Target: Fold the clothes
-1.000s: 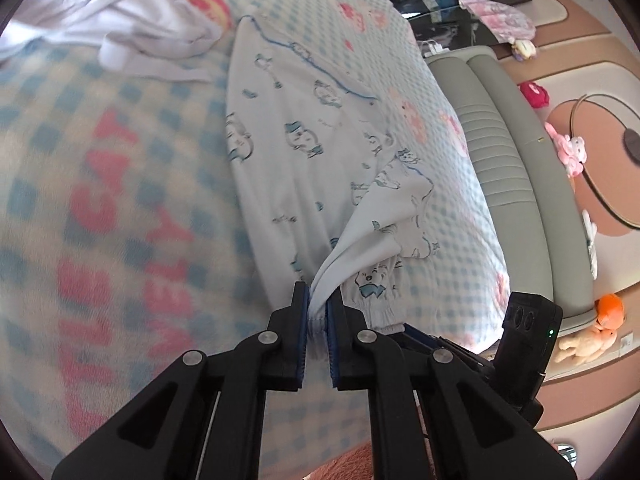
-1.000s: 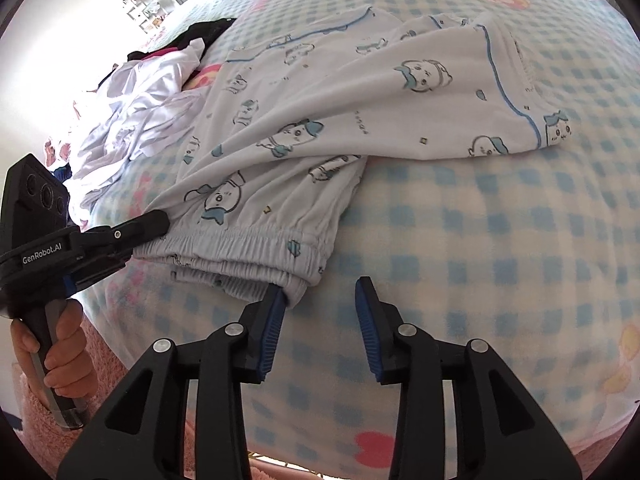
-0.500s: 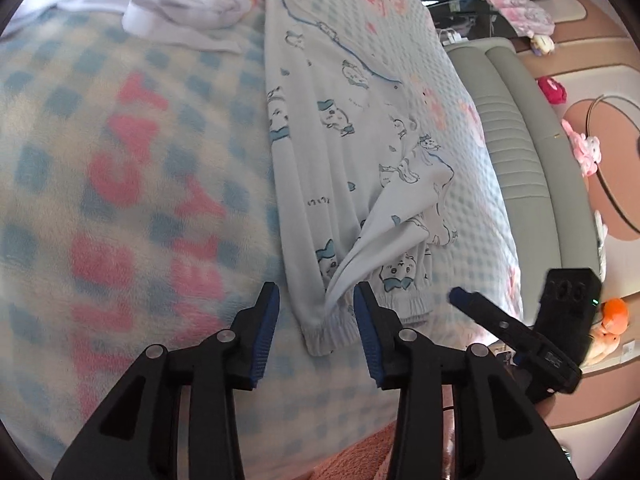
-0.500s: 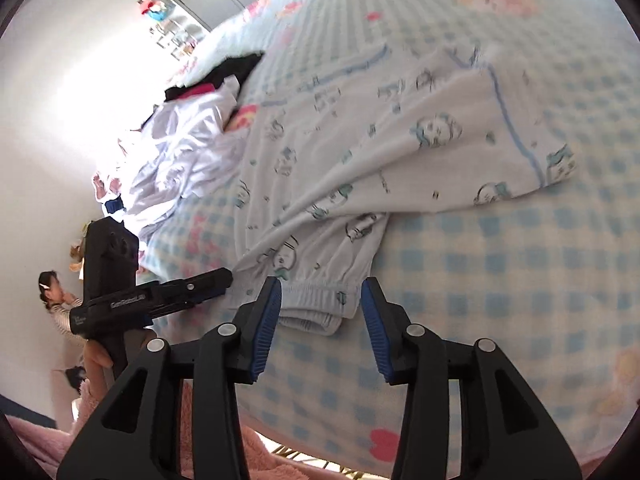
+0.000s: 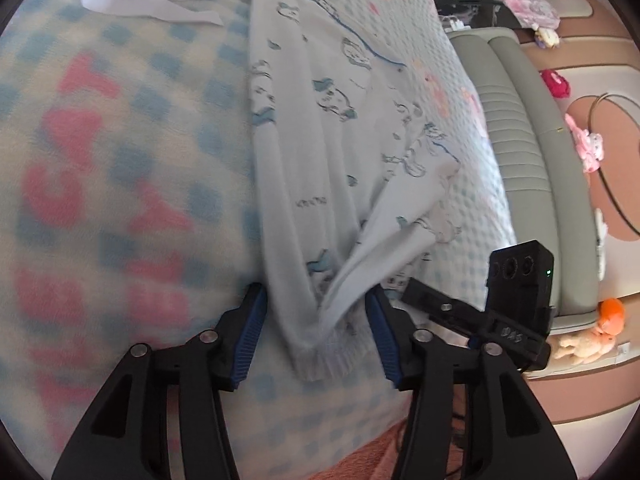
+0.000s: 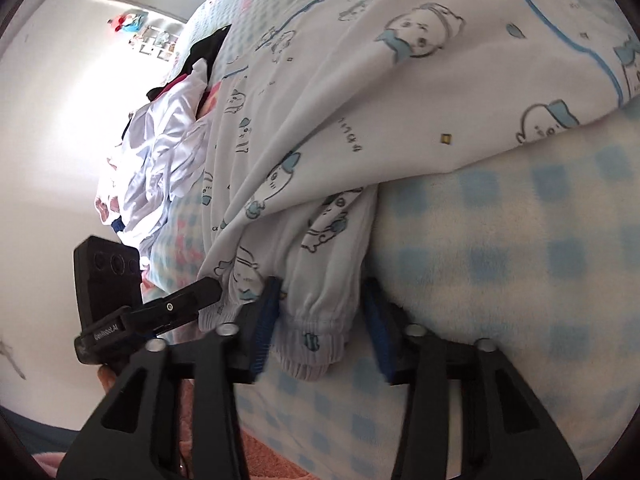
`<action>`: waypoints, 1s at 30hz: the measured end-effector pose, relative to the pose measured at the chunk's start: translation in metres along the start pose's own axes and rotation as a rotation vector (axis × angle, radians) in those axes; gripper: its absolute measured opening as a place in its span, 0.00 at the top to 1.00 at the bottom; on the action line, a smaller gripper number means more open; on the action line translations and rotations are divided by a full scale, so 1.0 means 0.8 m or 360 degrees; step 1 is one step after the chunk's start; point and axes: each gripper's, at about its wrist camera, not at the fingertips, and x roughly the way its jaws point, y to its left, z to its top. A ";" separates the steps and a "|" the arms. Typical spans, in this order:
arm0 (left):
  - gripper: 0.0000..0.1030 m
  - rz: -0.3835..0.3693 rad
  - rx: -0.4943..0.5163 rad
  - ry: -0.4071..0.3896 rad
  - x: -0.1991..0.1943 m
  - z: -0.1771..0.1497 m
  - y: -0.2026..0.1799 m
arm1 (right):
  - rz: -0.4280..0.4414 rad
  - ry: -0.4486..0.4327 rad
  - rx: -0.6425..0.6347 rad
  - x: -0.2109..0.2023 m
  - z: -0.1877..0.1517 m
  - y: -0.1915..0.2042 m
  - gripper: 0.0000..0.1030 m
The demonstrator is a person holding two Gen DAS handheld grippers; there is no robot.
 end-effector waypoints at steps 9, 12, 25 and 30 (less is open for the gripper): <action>0.82 0.0029 0.0019 0.0007 0.005 -0.002 -0.008 | -0.0047 -0.0046 -0.0028 0.004 -0.009 0.007 0.80; 0.84 0.0026 0.0129 -0.0014 -0.006 -0.009 -0.029 | -0.0054 -0.0088 -0.0074 -0.013 -0.018 0.021 0.85; 0.84 0.0079 0.0175 0.0043 -0.023 -0.050 -0.029 | -0.0054 -0.0110 -0.0085 -0.043 -0.083 0.039 0.86; 0.76 0.0108 0.0128 0.0088 -0.020 -0.060 -0.004 | -0.0136 -0.0049 -0.0071 -0.034 -0.091 0.027 0.83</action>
